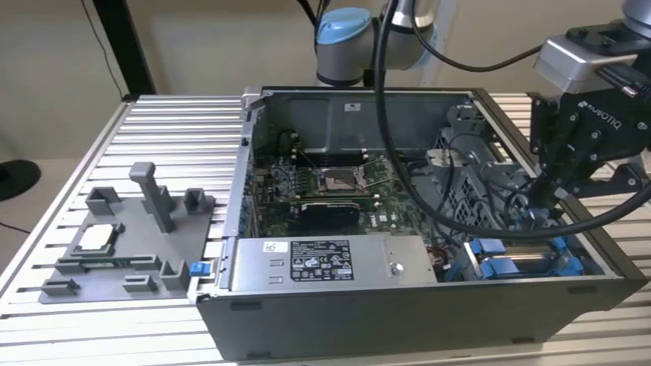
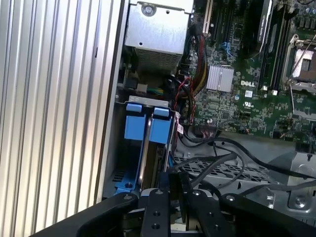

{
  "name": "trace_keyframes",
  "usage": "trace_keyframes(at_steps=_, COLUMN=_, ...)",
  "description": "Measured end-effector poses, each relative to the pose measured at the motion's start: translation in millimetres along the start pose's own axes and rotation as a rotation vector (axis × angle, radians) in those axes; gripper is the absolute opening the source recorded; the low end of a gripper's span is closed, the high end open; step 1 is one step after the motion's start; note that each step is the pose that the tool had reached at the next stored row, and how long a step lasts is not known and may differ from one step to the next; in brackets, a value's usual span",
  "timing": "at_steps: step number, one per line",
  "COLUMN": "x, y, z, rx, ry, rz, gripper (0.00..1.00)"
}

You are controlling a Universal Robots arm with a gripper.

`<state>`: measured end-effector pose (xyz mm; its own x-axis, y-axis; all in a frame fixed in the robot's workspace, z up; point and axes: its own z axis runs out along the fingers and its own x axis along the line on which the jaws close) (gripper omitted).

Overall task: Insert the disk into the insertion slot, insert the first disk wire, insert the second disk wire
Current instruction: 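Insert the first disk wire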

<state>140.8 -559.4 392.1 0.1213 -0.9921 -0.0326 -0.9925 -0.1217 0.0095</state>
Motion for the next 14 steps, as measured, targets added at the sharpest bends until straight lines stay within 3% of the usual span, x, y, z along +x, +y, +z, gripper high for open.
trace_keyframes(at_steps=14, x=1.6, y=-7.7, z=17.4, rx=0.0026, ry=-0.0003, rz=0.080, gripper=0.00)
